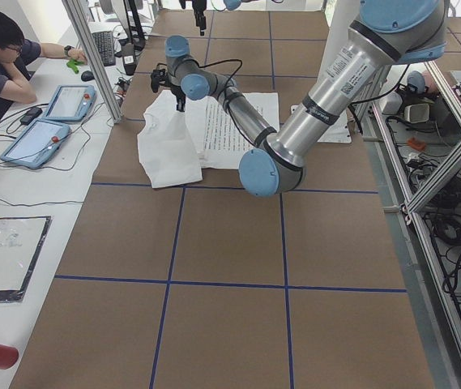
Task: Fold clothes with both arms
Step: 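Carry the sleeve with the left gripper across the shirt and release it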
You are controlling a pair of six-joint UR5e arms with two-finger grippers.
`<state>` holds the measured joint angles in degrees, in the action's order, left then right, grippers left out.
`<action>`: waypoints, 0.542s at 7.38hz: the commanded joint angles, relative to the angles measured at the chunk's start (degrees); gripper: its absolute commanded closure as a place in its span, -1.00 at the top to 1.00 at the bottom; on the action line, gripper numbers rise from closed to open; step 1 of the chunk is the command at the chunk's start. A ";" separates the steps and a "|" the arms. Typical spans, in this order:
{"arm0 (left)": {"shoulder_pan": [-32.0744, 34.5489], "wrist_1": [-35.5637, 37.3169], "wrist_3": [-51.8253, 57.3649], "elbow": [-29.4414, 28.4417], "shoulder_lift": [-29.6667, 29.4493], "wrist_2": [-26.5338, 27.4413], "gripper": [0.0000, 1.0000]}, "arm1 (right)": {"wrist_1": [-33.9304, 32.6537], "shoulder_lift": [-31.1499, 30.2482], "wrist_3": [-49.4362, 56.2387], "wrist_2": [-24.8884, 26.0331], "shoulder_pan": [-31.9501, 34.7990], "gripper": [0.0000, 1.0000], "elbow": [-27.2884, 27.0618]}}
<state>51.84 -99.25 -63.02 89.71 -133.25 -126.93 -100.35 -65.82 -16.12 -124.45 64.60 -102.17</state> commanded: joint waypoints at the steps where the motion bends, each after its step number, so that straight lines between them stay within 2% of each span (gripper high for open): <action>1: -4.54 -0.67 -9.45 -7.84 -10.05 2.21 -1.00 | 0.07 -0.10 -0.05 0.00 0.00 1.00 0.04; 3: -7.62 -11.42 -14.93 -18.38 -15.97 2.74 -1.00 | 0.07 -0.10 -0.05 0.00 -0.08 1.00 0.04; 4: -10.59 -15.14 -14.59 -19.56 -15.90 5.61 -1.00 | 0.07 -0.10 -0.14 0.00 -0.08 1.00 0.04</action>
<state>44.22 -108.75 -76.71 73.55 -147.86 -123.73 -100.29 -65.92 -16.19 -124.45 64.52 -102.13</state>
